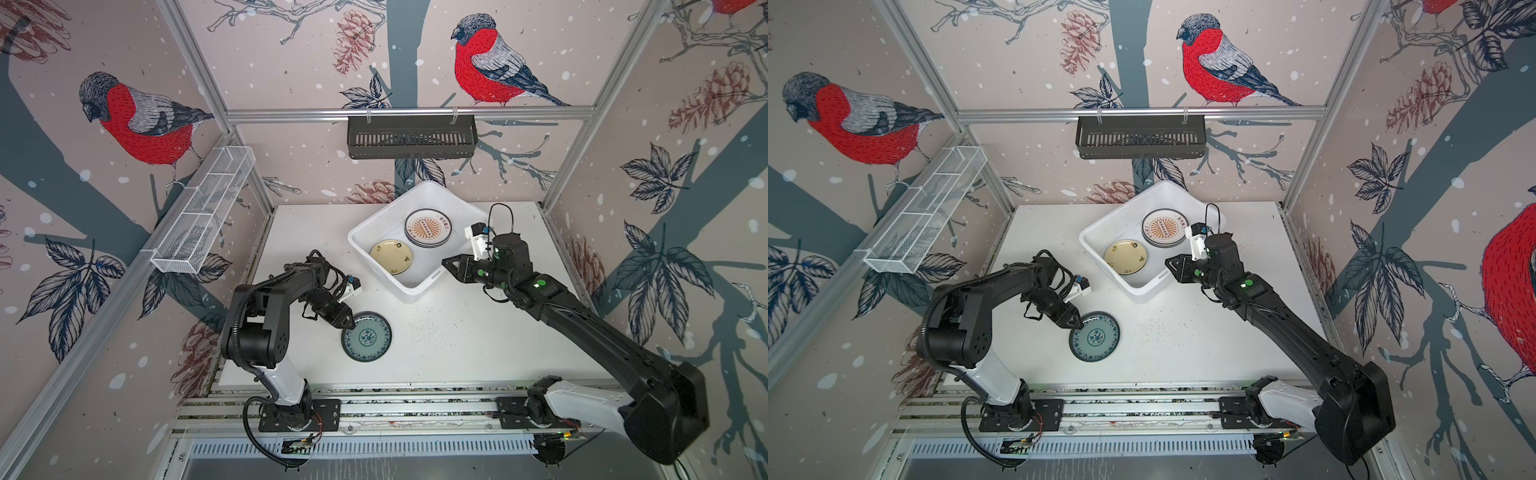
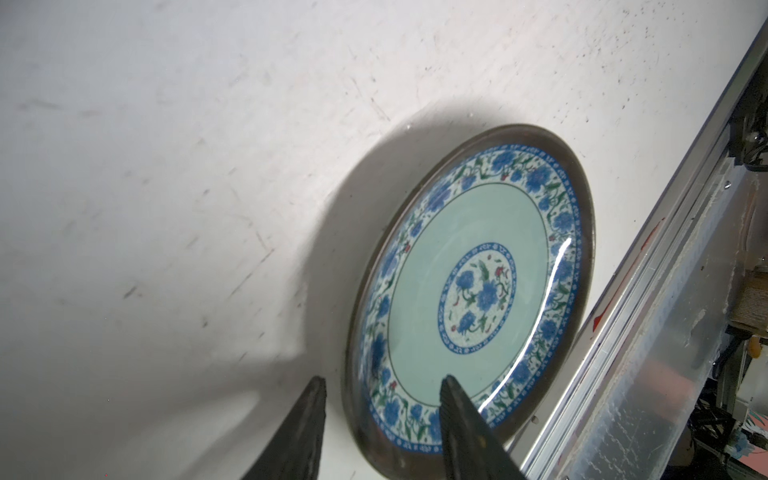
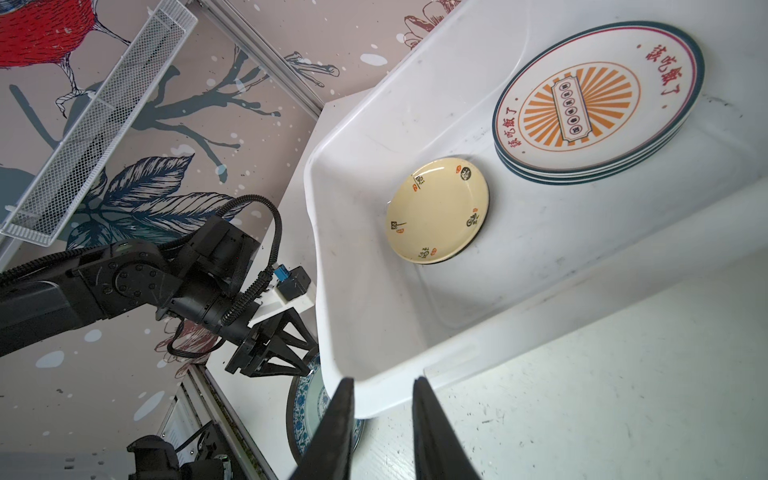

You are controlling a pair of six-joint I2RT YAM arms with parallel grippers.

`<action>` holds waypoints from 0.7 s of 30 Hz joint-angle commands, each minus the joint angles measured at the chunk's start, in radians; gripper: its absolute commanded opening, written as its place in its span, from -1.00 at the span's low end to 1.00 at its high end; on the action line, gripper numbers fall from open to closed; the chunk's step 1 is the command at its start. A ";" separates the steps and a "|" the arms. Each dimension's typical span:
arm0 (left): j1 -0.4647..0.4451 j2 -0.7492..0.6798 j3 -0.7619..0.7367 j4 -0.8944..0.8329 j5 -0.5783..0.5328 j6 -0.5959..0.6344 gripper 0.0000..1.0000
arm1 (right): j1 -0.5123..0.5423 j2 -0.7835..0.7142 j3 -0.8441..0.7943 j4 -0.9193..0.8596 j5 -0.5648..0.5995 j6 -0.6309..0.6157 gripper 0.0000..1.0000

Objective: Place the plates into the plastic bin on the countertop
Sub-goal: 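Release the cream plate with the right gripper while the left gripper reaches the blue-and-white plate, then pinch the blue-and-white plate rim with the left gripper and tilt it up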

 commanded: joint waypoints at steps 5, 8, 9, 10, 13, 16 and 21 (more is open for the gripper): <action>-0.016 -0.003 -0.020 0.029 -0.018 -0.019 -0.20 | -0.004 -0.012 -0.019 0.052 0.005 0.014 -0.47; -0.019 -0.007 -0.025 0.036 -0.029 -0.026 -0.29 | -0.006 -0.014 -0.024 0.057 0.005 0.014 -0.47; -0.021 -0.010 -0.025 0.039 -0.031 -0.029 -0.31 | -0.008 -0.012 -0.026 0.060 0.005 0.017 -0.47; -0.021 -0.011 -0.027 0.041 -0.032 -0.028 -0.33 | -0.008 -0.012 -0.027 0.063 0.004 0.016 -0.48; -0.021 -0.016 -0.032 0.047 -0.040 -0.031 -0.40 | -0.011 -0.011 -0.030 0.067 0.003 0.018 -0.48; -0.021 -0.020 -0.038 0.053 -0.045 -0.032 -0.44 | -0.014 -0.014 -0.035 0.071 0.005 0.018 -0.48; -0.021 -0.022 -0.039 0.056 -0.045 -0.035 -0.48 | -0.018 -0.016 -0.042 0.078 0.003 0.022 -0.49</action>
